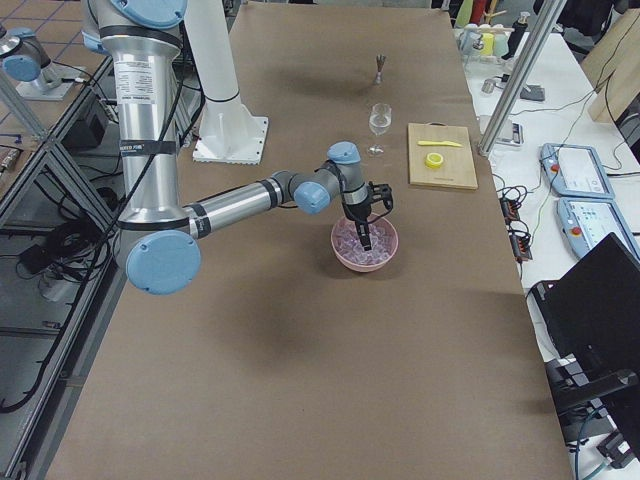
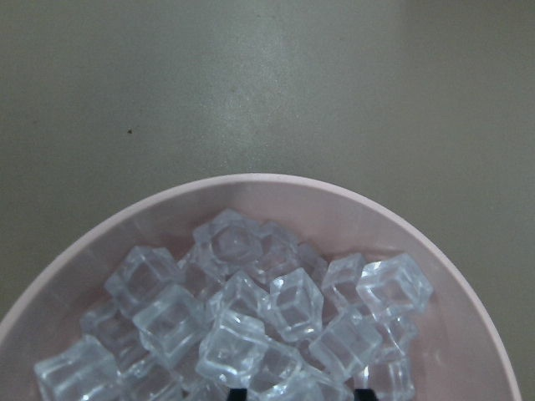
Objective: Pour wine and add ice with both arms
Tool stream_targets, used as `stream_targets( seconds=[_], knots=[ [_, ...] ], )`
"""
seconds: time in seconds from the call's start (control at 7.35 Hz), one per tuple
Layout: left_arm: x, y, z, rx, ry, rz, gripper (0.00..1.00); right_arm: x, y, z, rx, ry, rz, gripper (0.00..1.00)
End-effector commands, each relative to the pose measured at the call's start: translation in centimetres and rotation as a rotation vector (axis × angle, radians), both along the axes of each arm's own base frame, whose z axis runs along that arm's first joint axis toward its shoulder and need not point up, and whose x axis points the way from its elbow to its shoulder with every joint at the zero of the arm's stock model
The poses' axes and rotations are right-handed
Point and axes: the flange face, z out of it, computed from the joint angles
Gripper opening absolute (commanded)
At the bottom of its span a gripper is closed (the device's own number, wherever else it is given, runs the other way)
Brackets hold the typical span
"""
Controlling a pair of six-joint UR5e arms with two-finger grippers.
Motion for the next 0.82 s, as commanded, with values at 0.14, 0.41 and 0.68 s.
stream_targets(
  seconds=[0.14, 0.41, 0.68],
  knots=[
    [0.0, 0.0, -0.1, 0.002, 0.003, 0.0, 0.98, 0.8, -0.3, -0.6, 0.008, -0.009, 0.012, 0.0],
    [0.0, -0.1, -0.2, 0.003, 0.003, 0.0, 0.98, 3.7, -0.8, -3.6, 0.02, -0.082, 0.039, 0.0],
    [0.0, -0.1, -0.3, 0.005, 0.004, 0.0, 0.98, 5.5, -2.8, -11.6, 0.053, -0.196, 0.071, 0.0]
  ],
)
